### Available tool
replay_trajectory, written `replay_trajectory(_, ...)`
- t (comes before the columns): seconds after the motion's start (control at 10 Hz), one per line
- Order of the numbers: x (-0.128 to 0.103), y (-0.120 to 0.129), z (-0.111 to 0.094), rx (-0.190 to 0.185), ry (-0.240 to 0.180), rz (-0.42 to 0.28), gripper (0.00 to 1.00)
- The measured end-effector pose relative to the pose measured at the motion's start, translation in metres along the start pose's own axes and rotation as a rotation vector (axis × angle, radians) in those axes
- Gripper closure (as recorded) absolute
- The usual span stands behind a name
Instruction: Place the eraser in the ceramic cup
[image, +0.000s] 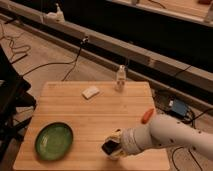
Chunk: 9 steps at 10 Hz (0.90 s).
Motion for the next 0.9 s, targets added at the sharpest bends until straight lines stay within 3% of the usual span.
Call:
replay_trajectory(0.3,-0.002,0.000,-0.009,0.000,-0.022,0.000,0.22)
replay_trajectory(0.6,-0.008,0.002,-0.029,0.011,-0.080,0.001,0.22)
replay_trajectory(0.8,-0.020,-0.001,-0.046,0.017,-0.150,0.042,0.22)
replay_trajectory(0.9,-0.031,-0.001,-0.055,0.001,-0.199,0.085,0.22)
